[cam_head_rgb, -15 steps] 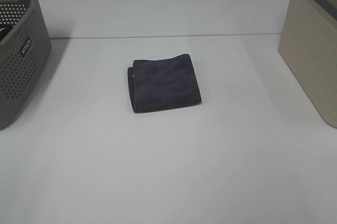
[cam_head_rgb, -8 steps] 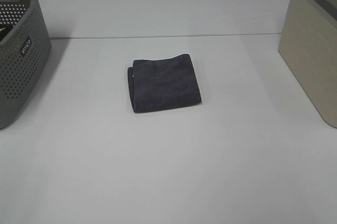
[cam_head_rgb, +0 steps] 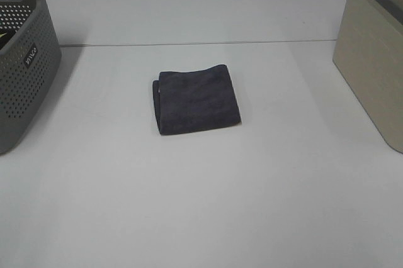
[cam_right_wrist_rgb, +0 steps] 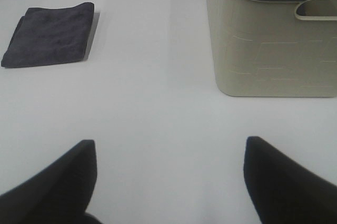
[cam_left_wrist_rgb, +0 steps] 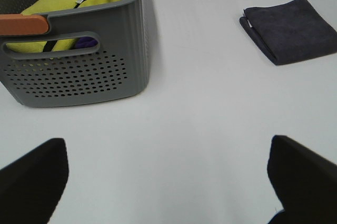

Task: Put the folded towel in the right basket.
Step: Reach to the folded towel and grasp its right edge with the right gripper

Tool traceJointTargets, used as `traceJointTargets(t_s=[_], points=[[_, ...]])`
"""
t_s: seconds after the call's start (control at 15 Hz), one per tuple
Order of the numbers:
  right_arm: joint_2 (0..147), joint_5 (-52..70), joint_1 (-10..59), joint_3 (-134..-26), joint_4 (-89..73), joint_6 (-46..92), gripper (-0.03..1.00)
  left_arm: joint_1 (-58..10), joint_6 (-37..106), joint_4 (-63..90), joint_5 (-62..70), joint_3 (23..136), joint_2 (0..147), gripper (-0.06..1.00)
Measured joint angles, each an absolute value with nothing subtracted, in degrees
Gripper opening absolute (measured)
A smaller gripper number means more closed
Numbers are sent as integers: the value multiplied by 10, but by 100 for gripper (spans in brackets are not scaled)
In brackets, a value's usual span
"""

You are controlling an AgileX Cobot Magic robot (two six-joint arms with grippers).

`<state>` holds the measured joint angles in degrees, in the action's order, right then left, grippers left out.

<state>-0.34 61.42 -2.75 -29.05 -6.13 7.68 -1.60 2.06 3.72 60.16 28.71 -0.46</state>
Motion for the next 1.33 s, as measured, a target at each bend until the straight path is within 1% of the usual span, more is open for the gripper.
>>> traceJointTargets(t_s=[1.33], points=[[-3, 614, -28, -290, -61, 77, 74, -16, 21, 37, 602, 287, -5, 98]])
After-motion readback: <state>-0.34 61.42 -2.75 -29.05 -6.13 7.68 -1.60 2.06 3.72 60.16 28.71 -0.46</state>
